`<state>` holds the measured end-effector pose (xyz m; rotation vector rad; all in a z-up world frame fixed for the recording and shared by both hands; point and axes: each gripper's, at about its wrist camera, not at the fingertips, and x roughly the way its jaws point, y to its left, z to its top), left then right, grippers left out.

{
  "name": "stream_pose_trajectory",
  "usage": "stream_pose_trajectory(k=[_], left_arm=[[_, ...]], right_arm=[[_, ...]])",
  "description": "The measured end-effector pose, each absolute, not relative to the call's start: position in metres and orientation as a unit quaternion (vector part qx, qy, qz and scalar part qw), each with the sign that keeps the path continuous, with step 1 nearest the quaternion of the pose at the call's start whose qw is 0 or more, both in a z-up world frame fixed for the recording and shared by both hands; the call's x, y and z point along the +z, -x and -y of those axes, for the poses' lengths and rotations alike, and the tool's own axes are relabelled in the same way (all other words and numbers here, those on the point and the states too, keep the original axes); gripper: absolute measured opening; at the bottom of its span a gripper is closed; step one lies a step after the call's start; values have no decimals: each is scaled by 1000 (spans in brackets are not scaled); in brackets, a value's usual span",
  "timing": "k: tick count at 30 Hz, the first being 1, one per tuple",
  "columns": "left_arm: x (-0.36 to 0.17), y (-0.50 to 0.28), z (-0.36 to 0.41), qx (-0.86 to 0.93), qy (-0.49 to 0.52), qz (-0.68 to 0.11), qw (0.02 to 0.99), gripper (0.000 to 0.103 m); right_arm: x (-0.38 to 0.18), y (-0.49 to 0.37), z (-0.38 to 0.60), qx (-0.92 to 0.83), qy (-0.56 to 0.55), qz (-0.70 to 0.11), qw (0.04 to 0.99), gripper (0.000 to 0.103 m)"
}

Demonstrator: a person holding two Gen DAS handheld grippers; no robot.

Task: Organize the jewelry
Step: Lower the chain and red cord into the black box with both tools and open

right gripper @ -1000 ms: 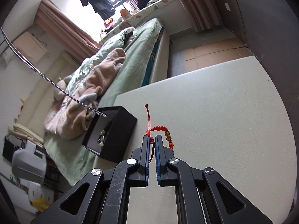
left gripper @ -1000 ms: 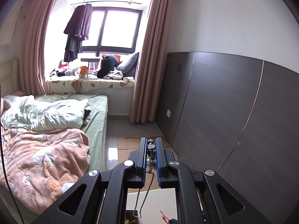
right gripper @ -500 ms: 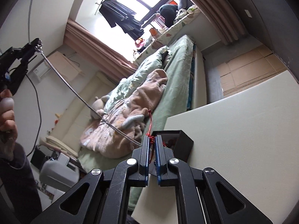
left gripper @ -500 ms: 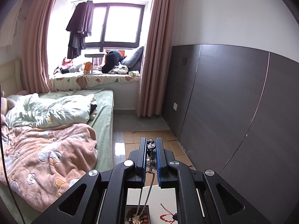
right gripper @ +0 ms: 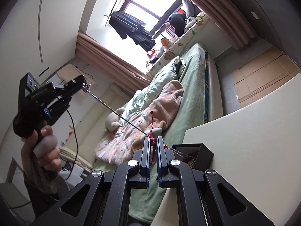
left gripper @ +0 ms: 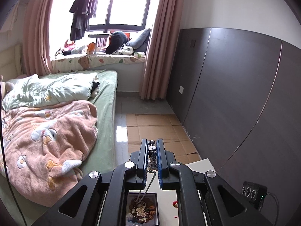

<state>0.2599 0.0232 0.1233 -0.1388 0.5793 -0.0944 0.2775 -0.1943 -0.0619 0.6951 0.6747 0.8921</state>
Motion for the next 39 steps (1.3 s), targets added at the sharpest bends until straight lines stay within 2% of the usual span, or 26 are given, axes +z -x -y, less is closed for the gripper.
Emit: stream_pose_trajectory(k=[13,18,20,21,22,23,31,32,34,35,36,38,39], left_arm=[[20,-283,-31,-54,104,-366,923,9],[-12,-293,-46,-69,158,-411,895,13],[-21,-290,-54,-59,170,-415,892,34],[-23,-288,-59,-56,177,-412,892,62],[-24,-283,-64,-55,185,-406,893,83],[-24,-278,-69,-53,192,-396,896,87],[-25,-253,-96,-24,197,-384,902,87],[-26,-250,-99,-21,198,-384,902,87],[-27,-244,-103,-17,202,-384,901,87],[-26,-241,-106,-18,206,-382,900,87],[-25,-237,-107,-18,209,-383,900,87],[-20,-230,-108,-21,207,-379,902,88],[-17,-227,-107,-21,202,-376,904,95]], right_arm=[[-65,-286,180,404,-318,-329,792,7],[-67,-293,169,401,-313,-340,791,7],[-68,-295,163,402,-311,-343,789,7],[-68,-296,160,403,-310,-345,789,7],[-69,-298,157,402,-309,-348,789,7],[-70,-299,153,402,-308,-351,788,7],[-77,-308,120,405,-284,-382,781,8],[-79,-309,115,397,-270,-392,785,12],[-84,-313,110,379,-255,-414,788,46],[-85,-312,112,366,-248,-416,795,75],[-85,-311,115,351,-239,-414,805,90],[-83,-304,123,338,-228,-410,816,91],[-81,-301,127,334,-223,-408,820,91]])
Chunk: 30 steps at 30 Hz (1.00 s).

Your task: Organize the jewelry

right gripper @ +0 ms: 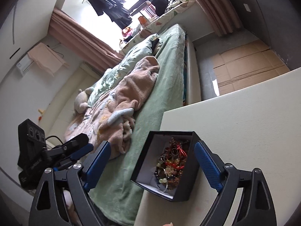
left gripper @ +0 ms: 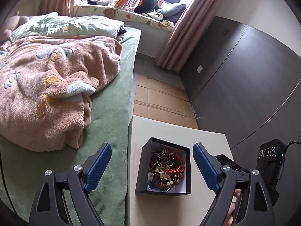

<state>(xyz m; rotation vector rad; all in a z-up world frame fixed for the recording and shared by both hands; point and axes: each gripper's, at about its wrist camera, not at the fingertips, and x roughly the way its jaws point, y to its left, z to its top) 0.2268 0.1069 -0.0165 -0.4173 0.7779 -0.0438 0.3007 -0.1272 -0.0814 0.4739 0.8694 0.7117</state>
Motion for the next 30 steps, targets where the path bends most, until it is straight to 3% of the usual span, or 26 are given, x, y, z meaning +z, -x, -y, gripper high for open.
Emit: stream_pose_trajectory(k=[1,4,30], left_arm=[[-13,-222,-105,-22,198,-373,906,103],[-3,-209,-101,-30,193,-364,911,103],[61,-79,-29,-16,87,-318,944,103]], right_arm=[[-80,-297,131,329,-218,-407,824,92],[-74,-285,139,311,-197,-415,832,103],[26,-116,219,202,-70,-396,893,103]])
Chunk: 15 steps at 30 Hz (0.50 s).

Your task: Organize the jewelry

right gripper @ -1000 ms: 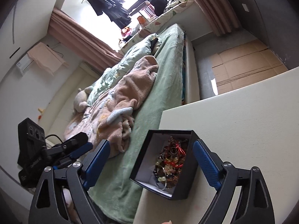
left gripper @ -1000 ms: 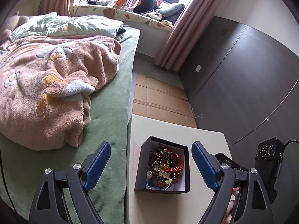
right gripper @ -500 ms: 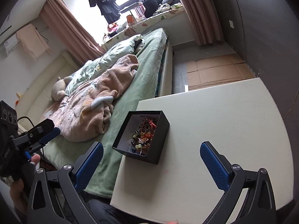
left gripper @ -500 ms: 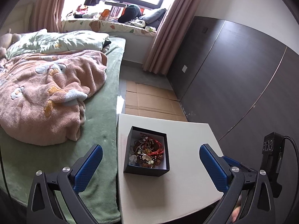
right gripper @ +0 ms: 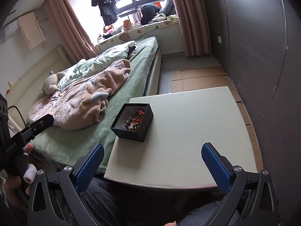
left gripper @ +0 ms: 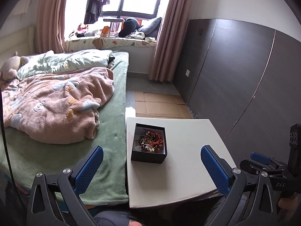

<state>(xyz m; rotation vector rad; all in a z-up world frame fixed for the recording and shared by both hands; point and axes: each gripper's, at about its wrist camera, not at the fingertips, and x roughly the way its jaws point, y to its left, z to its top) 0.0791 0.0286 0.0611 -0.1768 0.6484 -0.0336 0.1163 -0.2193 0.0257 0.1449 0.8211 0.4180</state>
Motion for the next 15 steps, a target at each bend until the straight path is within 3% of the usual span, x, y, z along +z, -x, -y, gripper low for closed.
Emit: stream_pose_trajectory(k=[15], left_arm=[[75,4,0,-20,36,-287,957,103]], right_arm=[[58,-20,241,141,-38,-347,927,103]])
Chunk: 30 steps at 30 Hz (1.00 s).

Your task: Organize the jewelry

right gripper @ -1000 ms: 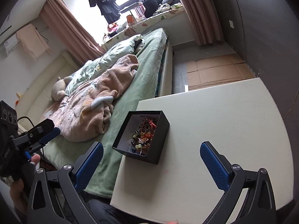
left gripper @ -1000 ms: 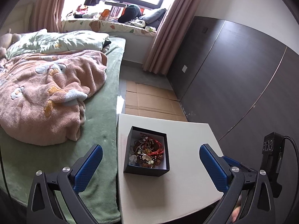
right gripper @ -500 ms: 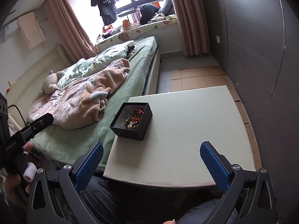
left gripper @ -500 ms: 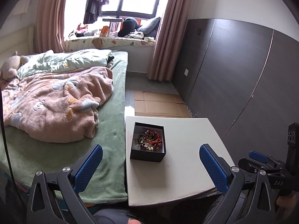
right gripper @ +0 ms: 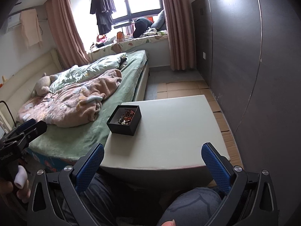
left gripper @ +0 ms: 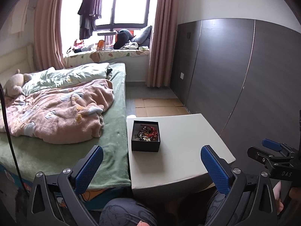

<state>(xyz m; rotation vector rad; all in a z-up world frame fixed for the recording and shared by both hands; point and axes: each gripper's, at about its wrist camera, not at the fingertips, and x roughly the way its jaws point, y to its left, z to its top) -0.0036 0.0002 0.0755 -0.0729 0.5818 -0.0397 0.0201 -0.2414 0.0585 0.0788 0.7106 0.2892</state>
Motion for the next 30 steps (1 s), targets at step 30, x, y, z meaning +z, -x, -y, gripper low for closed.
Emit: stream_pose_trajectory(k=[30], left_arm=[[84,58,-3,-26,41,-245,968,103]], right_arm=[[82,40,234,134,-23,-297,945,103]])
